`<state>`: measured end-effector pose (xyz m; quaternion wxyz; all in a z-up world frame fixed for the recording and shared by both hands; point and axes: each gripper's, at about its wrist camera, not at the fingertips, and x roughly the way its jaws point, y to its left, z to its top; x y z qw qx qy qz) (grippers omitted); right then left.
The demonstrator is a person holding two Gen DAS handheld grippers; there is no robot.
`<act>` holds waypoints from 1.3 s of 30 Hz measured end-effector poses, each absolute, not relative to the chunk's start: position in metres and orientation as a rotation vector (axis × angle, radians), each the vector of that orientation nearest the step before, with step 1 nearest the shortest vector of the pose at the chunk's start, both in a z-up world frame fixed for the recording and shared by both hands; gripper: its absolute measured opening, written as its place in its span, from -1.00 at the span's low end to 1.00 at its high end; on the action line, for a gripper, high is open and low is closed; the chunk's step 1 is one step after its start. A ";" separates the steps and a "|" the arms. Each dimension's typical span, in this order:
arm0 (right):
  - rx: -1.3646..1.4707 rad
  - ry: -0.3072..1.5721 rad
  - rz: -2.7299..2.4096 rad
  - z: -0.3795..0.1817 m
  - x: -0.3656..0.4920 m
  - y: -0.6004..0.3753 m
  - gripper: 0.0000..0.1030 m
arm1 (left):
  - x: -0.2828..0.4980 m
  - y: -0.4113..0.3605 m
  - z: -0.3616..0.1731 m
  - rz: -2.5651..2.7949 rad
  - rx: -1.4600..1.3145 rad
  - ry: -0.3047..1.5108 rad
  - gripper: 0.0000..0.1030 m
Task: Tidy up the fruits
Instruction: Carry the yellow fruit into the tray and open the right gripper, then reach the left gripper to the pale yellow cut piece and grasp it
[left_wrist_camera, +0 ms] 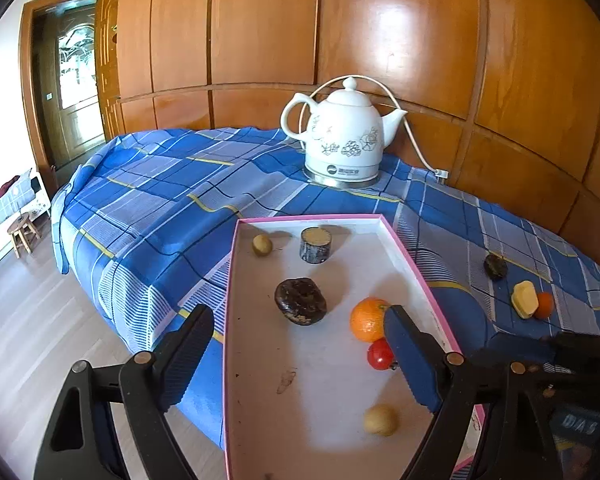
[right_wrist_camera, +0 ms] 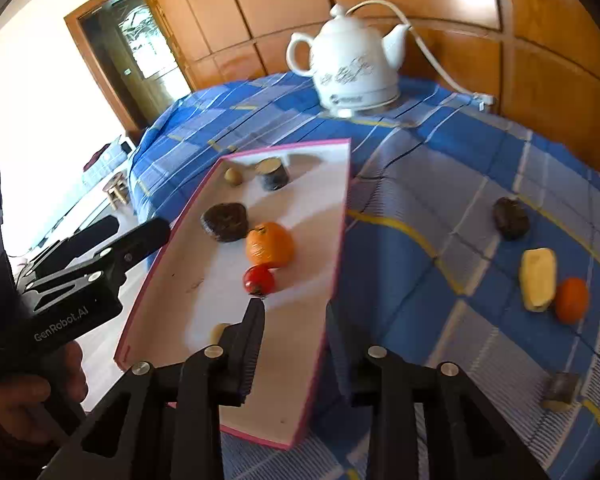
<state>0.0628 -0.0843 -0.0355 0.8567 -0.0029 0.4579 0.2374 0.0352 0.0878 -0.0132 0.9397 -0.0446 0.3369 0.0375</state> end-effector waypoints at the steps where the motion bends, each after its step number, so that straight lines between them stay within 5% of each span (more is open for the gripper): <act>1: -0.004 0.958 0.489 -0.033 0.062 -0.088 -0.34 | 0.035 0.087 -0.013 0.073 -0.089 0.688 0.69; 39: -0.004 0.884 0.077 0.018 0.083 -0.270 -0.33 | 0.041 0.023 -0.007 -0.119 0.029 0.717 0.69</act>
